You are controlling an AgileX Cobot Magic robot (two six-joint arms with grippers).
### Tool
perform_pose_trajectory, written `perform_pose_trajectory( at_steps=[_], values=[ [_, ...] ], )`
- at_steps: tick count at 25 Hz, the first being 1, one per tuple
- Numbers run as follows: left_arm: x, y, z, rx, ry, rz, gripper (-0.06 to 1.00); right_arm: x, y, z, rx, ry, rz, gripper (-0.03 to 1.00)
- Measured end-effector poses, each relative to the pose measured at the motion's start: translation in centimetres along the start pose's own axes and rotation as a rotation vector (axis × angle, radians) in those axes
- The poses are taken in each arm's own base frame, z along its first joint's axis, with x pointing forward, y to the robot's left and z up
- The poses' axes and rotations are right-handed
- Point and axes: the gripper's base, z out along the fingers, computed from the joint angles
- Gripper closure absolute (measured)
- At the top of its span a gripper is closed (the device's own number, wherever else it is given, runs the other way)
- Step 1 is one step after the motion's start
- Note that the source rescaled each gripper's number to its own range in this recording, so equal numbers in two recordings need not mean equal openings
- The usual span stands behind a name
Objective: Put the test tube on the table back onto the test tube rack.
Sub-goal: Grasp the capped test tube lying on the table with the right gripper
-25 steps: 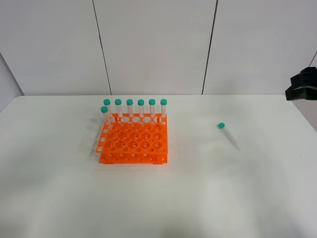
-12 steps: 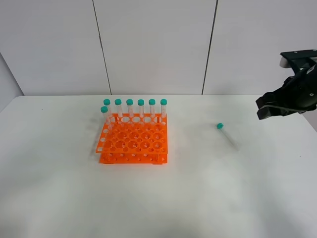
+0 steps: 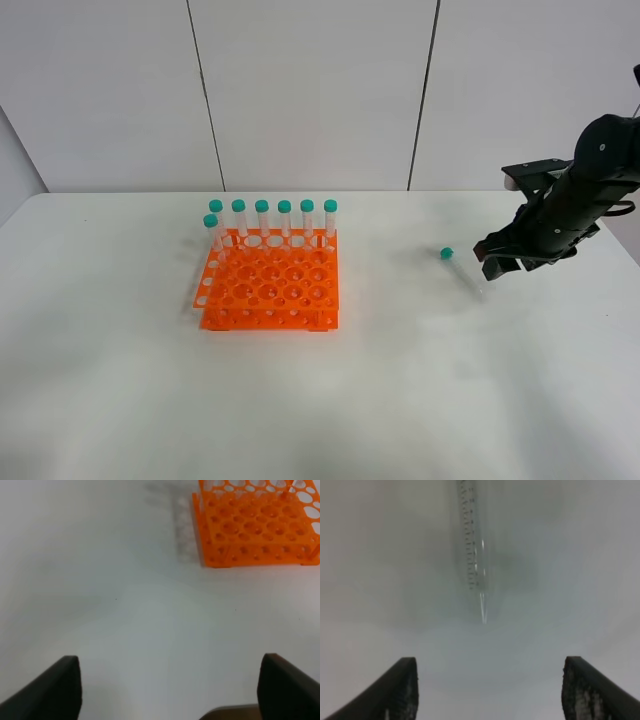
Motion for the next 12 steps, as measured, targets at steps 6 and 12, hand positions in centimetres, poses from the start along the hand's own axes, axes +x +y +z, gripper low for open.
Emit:
perform_pose_trajectory(
  at_steps=[6,12],
  values=[
    [0.0,0.0,0.0,0.000,0.000,0.000,-0.06,-1.2,-0.3,2.6,-0.003,0.021,-0.001,-0.03],
    [0.0,0.0,0.0,0.000,0.000,0.000,-0.06,-1.3,-0.4,4.9,-0.013,0.064,0.001,-0.03]
  ],
)
